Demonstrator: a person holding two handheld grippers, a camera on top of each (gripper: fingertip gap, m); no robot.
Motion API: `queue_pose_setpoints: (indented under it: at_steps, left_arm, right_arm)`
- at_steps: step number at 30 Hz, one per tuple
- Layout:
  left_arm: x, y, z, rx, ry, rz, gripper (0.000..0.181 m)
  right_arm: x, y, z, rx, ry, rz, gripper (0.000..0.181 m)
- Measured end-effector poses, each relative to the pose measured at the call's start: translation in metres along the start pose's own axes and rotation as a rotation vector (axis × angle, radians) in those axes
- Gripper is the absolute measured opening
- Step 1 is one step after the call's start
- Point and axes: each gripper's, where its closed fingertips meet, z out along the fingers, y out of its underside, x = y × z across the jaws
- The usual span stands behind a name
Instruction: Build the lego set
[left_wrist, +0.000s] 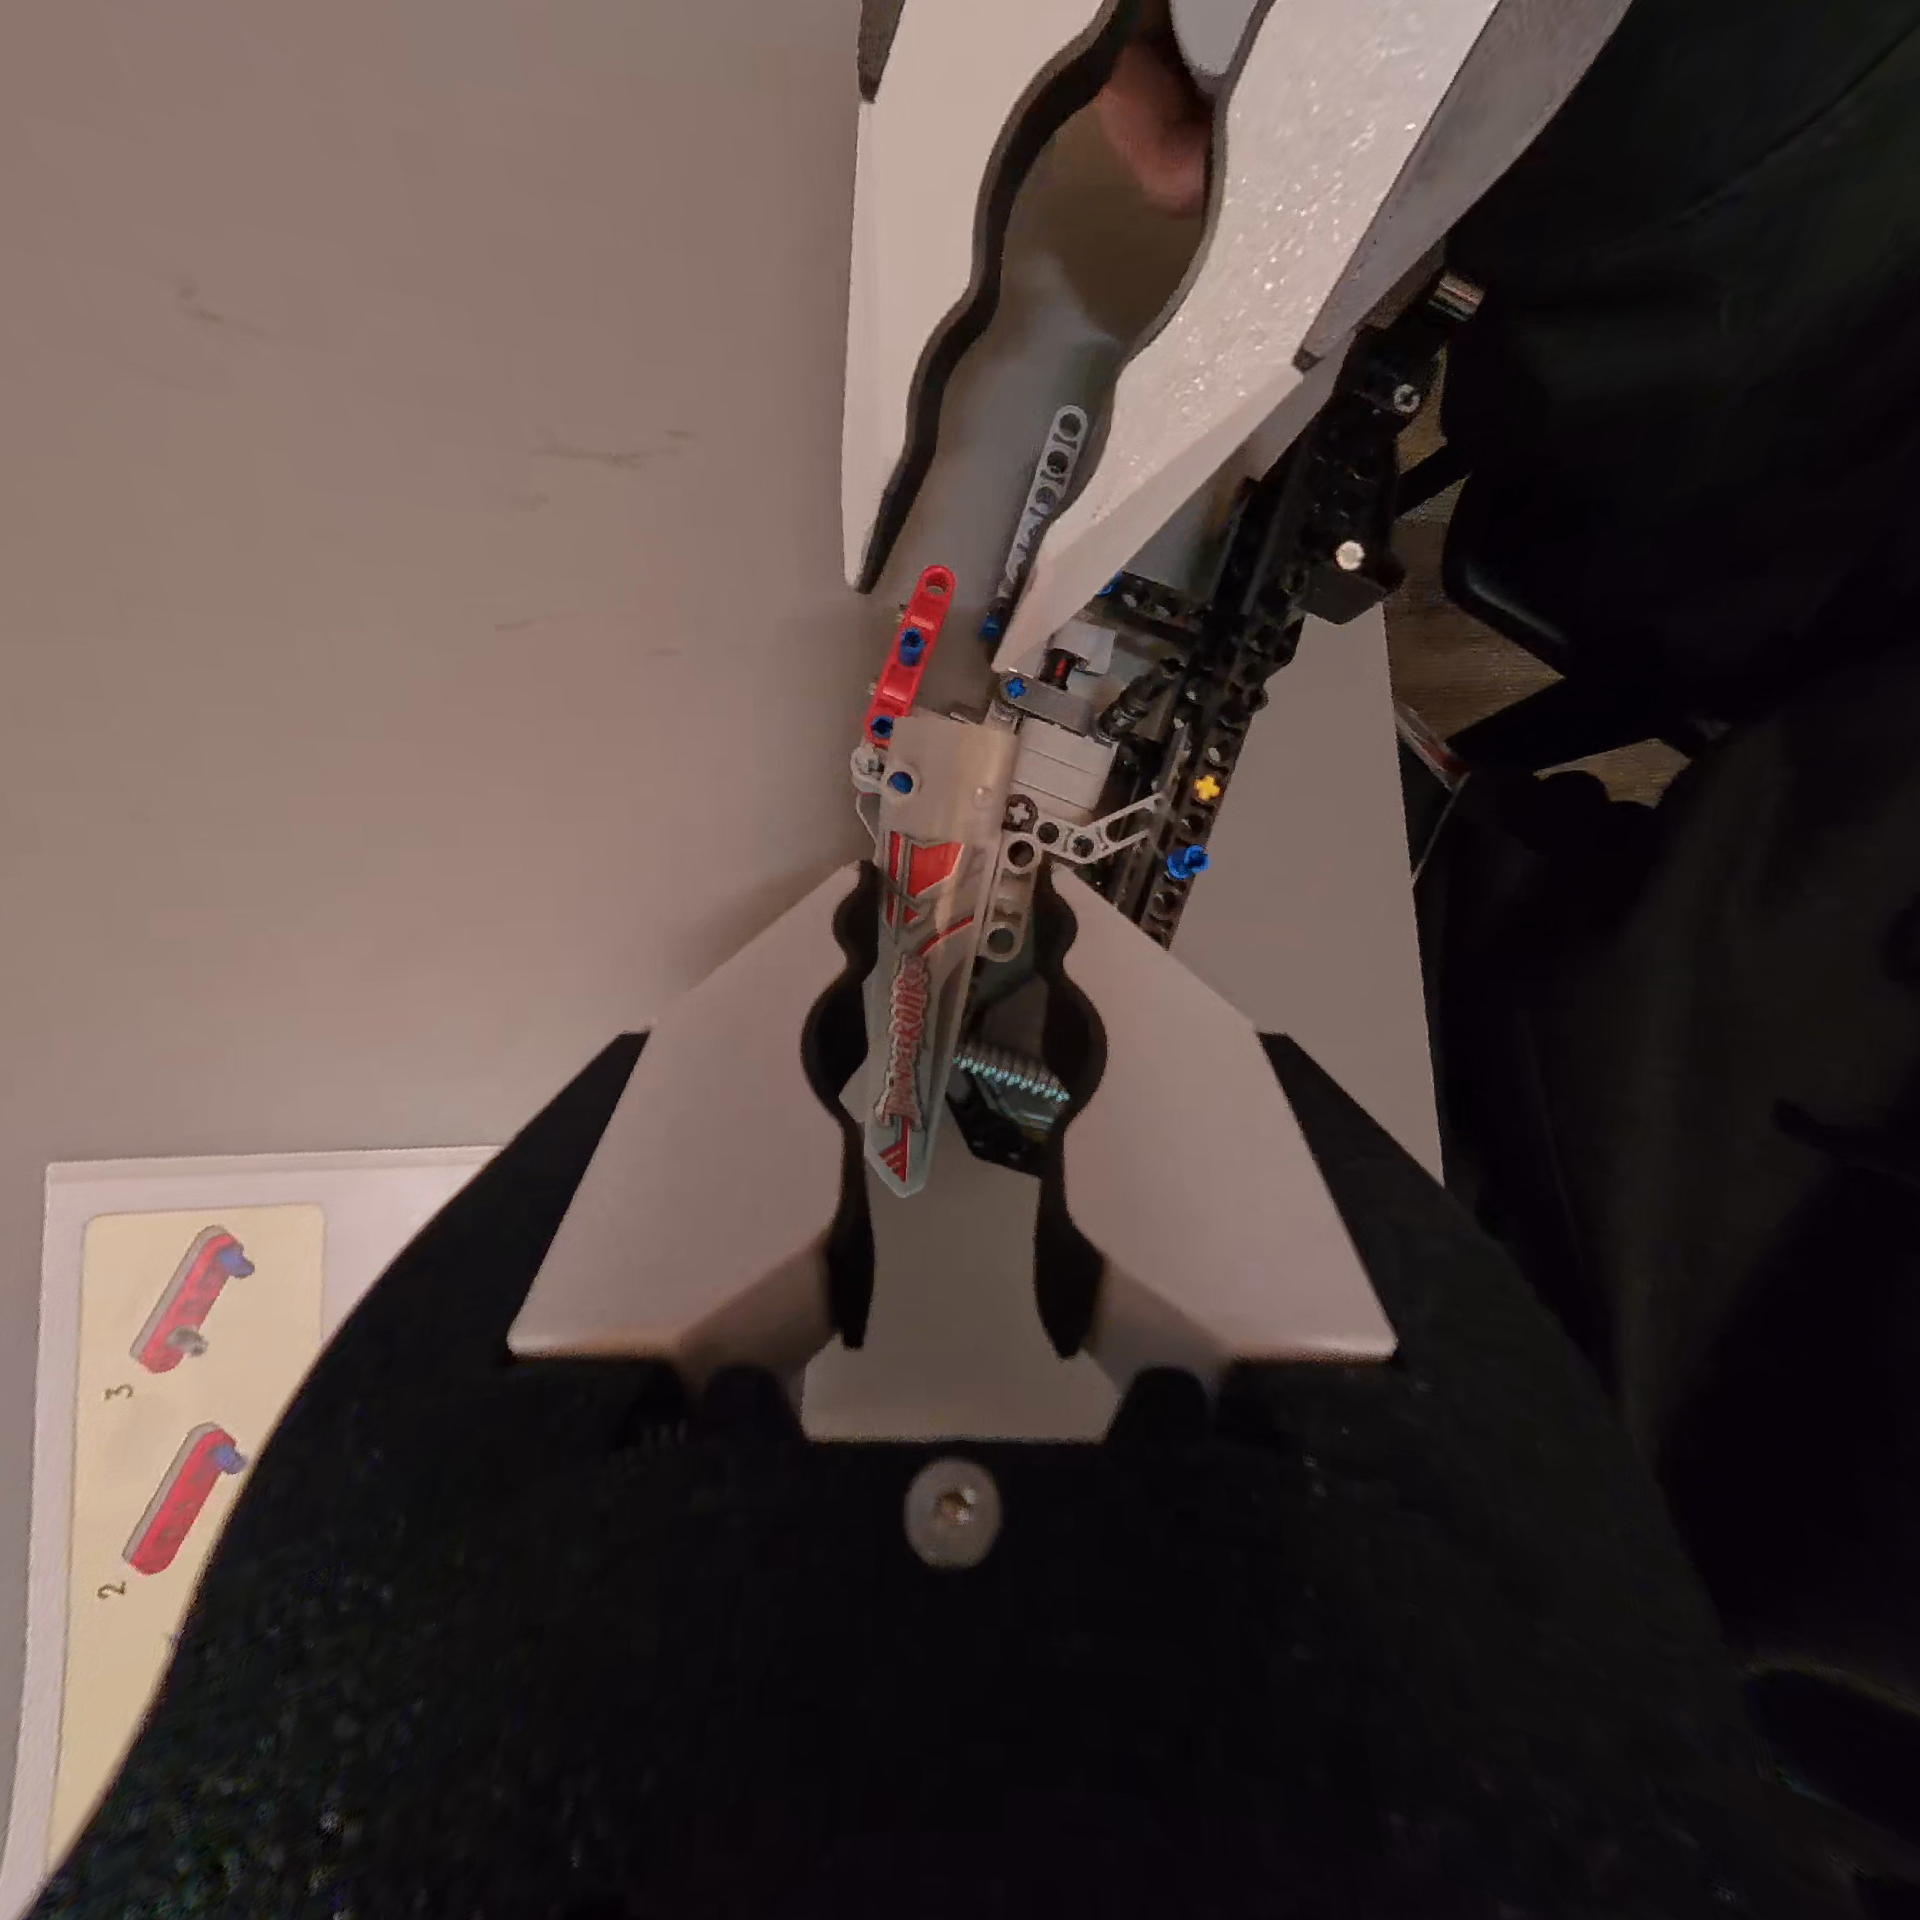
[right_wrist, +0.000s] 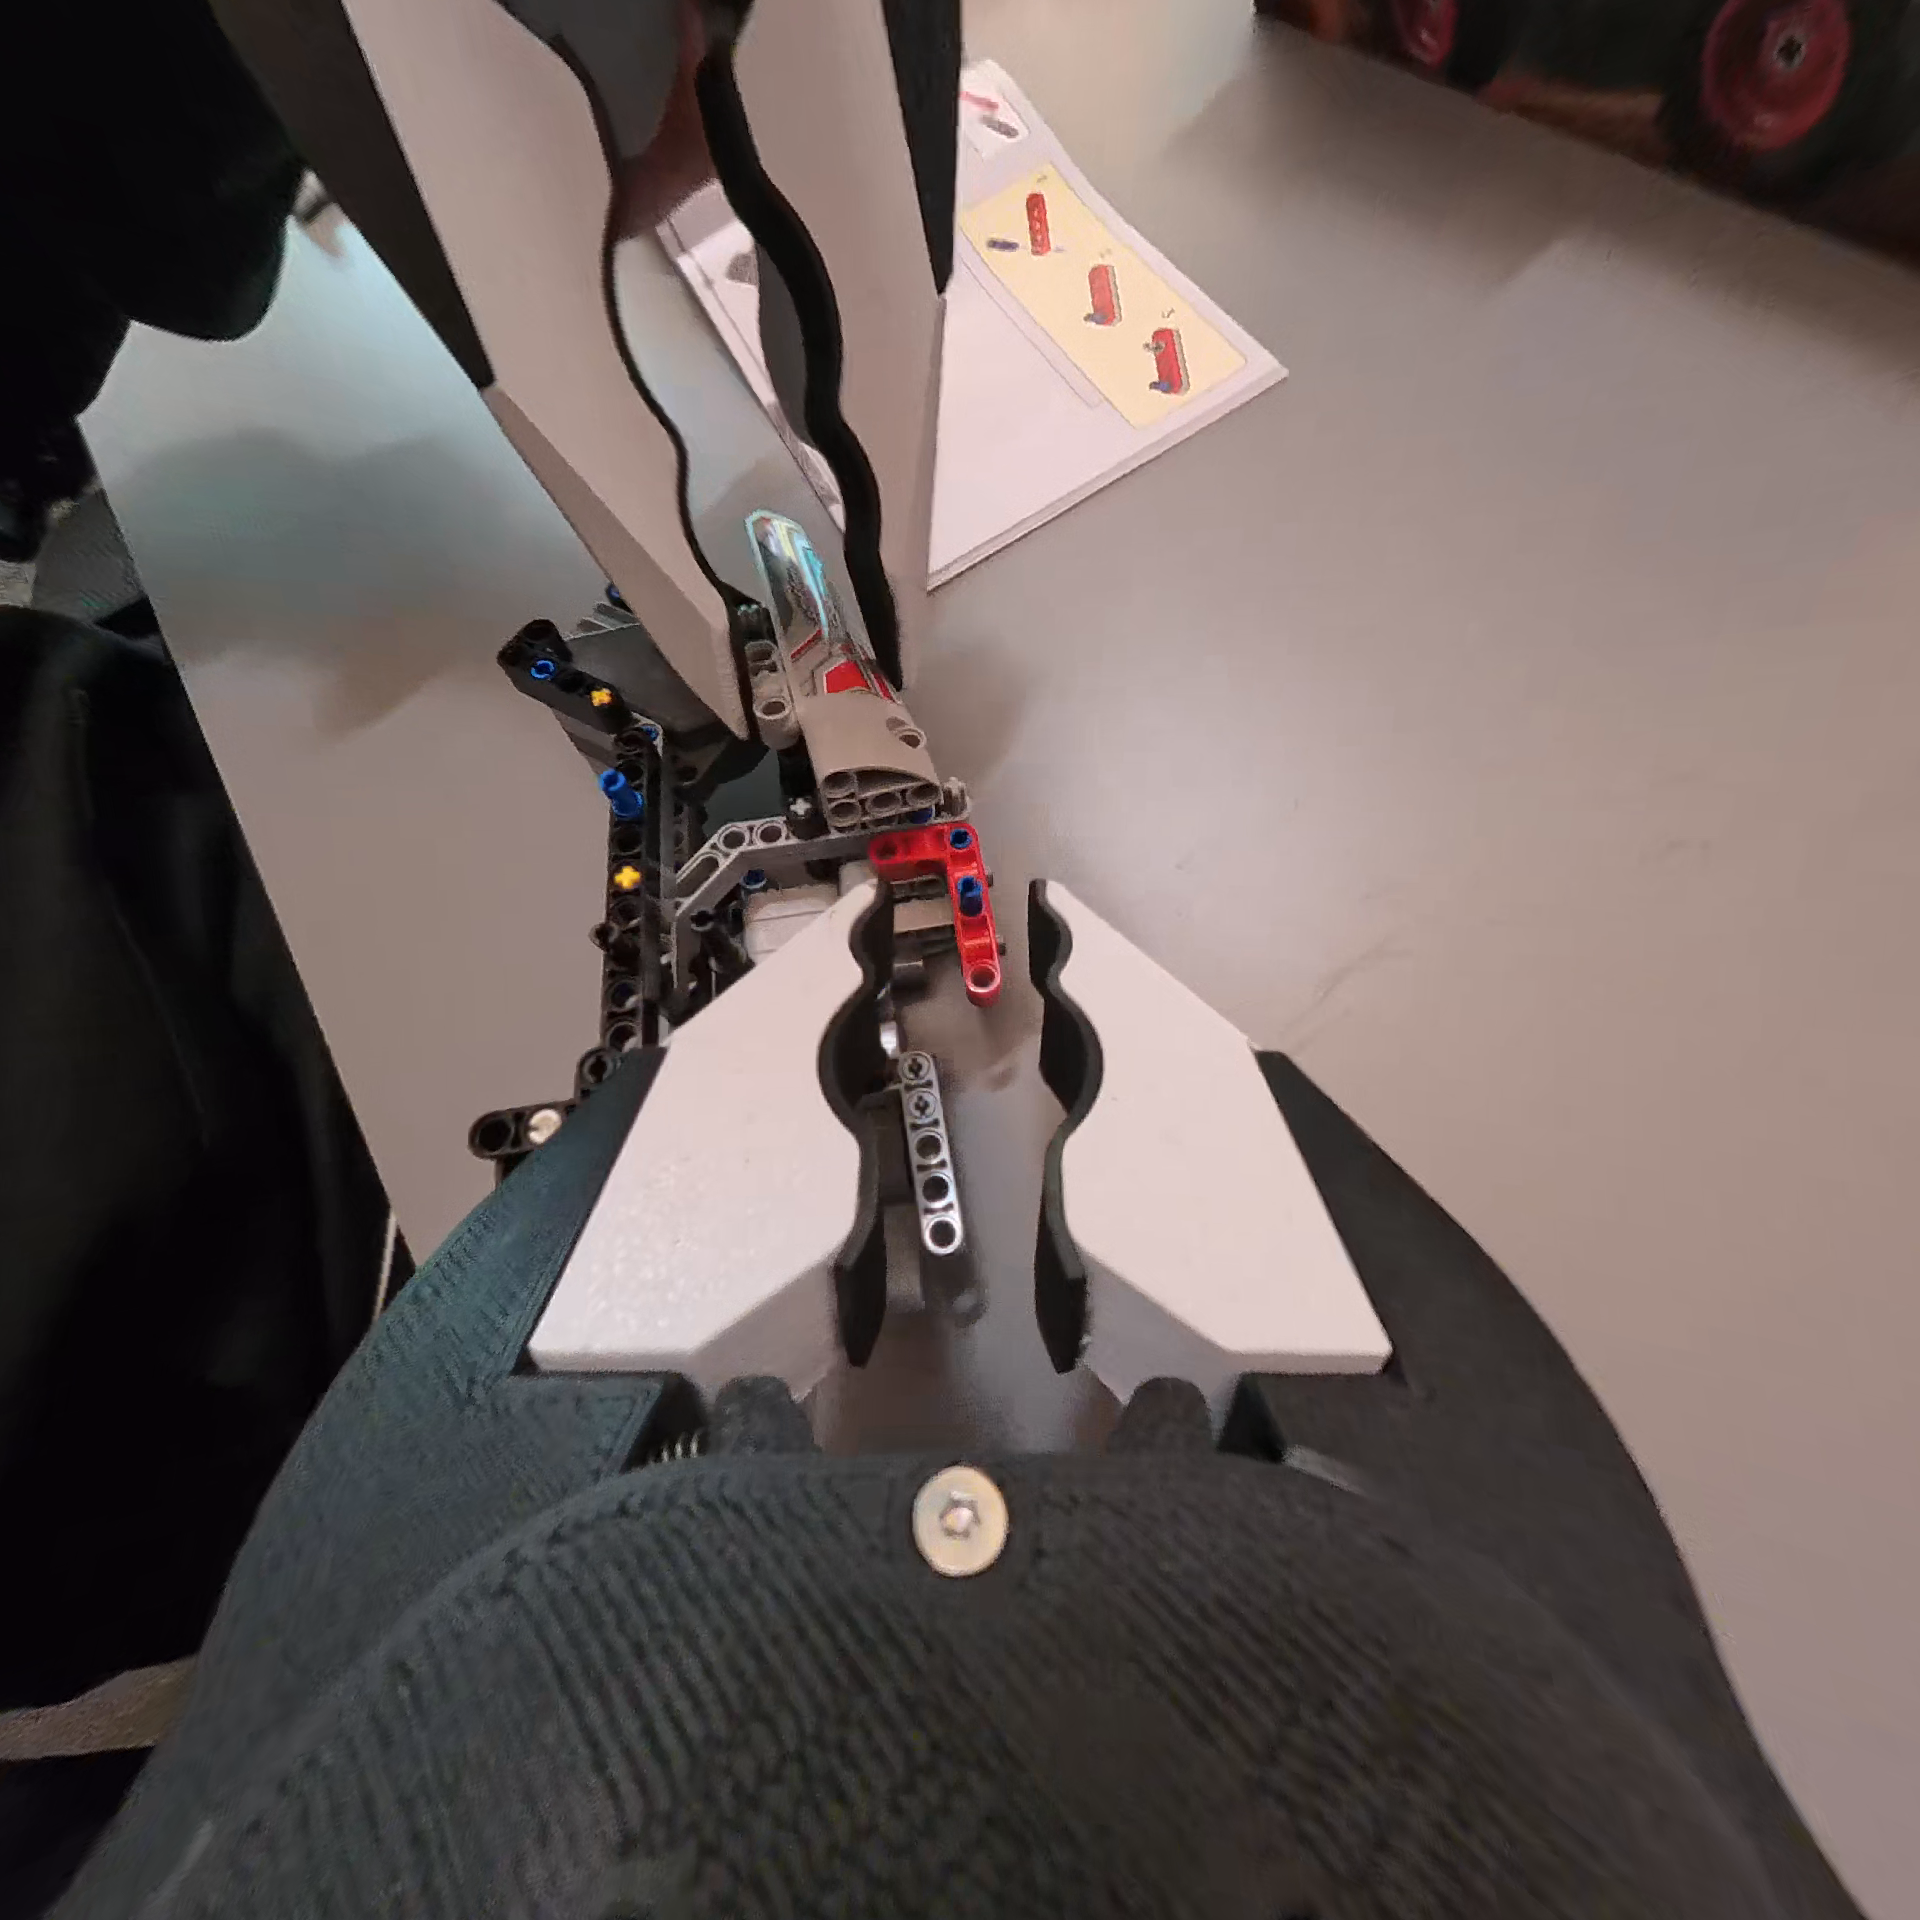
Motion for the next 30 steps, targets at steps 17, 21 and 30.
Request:
queue_pose_setpoints:
  at_steps: [17, 21, 30]
  left_arm:
    - [0.017, -0.004, -0.001, 0.105, 0.236, -0.047, 0.027]
    - [0.021, -0.012, -0.008, 0.188, 0.344, -0.120, 0.027]
    - [0.022, -0.013, -0.021, 0.267, 0.493, -0.279, 0.027]
  right_arm:
    - [-0.009, 0.007, -0.004, 0.015, -0.122, 0.104, 0.022]
    - [-0.013, -0.005, -0.012, 0.078, -0.137, 0.090, 0.022]
    - [-0.013, -0.020, -0.016, 0.149, -0.132, 0.088, 0.016]
